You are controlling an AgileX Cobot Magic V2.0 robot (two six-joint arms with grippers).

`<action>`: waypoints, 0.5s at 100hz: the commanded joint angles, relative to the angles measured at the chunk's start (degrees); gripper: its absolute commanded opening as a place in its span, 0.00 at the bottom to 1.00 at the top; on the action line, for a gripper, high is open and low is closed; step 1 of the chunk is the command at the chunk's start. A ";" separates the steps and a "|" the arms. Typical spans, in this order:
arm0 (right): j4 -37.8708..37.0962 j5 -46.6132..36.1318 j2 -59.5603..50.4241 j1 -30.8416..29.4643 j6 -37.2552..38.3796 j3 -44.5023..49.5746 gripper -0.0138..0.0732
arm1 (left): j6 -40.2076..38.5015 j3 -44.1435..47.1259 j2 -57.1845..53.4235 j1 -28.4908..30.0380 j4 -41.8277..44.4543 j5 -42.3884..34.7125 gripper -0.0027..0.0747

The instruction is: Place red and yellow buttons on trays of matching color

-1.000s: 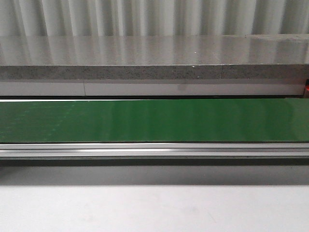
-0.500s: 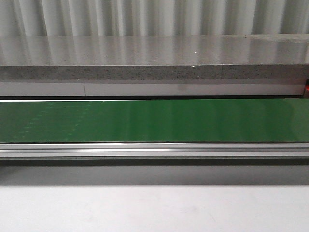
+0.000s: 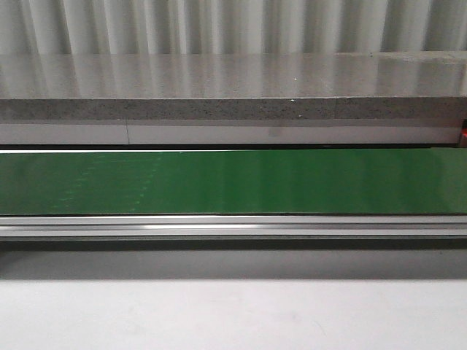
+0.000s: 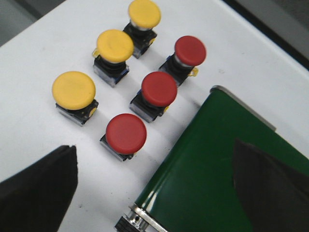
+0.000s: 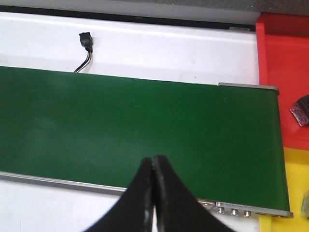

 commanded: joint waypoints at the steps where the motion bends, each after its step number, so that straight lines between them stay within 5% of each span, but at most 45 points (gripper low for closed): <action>1: 0.49 -3.03 -0.68 0.08 -0.62 -1.47 0.08 | -0.42 -2.15 2.17 1.09 -1.41 -4.02 0.84; 50: 0.49 -3.03 -0.68 0.08 -0.62 -1.47 0.08 | -0.31 -5.18 15.05 2.75 -3.01 -6.45 0.84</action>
